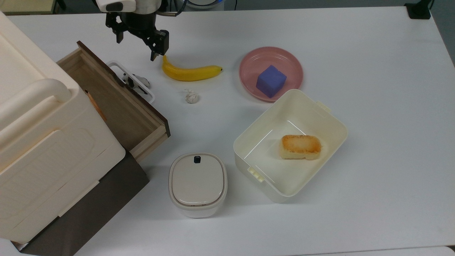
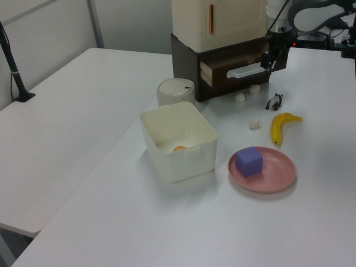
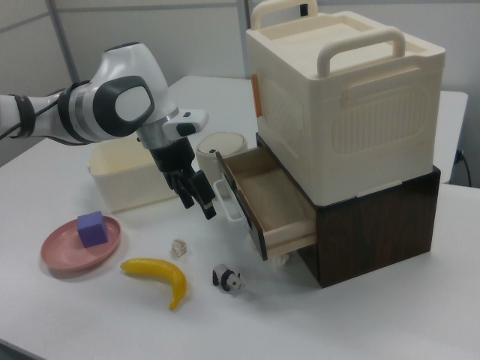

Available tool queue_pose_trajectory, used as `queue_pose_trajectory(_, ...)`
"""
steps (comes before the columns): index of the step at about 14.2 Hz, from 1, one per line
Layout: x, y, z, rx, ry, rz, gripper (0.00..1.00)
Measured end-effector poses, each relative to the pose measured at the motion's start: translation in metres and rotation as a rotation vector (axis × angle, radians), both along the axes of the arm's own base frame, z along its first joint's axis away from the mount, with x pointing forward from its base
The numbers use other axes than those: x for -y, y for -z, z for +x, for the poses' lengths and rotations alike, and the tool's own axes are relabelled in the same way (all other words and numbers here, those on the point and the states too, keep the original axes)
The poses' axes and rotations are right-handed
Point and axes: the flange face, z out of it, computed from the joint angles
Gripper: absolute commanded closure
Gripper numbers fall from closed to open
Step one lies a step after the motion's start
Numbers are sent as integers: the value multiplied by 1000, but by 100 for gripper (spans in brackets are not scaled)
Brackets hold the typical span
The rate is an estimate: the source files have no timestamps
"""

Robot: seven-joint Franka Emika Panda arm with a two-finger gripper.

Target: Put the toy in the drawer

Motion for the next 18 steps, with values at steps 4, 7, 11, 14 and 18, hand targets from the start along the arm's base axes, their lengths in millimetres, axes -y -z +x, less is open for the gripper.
queue_pose_trajectory(4, 0, 9, -2, -19, -6, 2, 0)
queue_pose_trajectory(7, -3, 25, -4, -12, -22, 8, 0)
queue_pose_trajectory(11, -8, 60, -11, 28, -56, 24, 0)
queue_pose_trajectory(14, -2, 75, -15, 65, -66, -1, 0)
queue_pose_trajectory(18, 2, 108, -21, 27, -68, -40, 0)
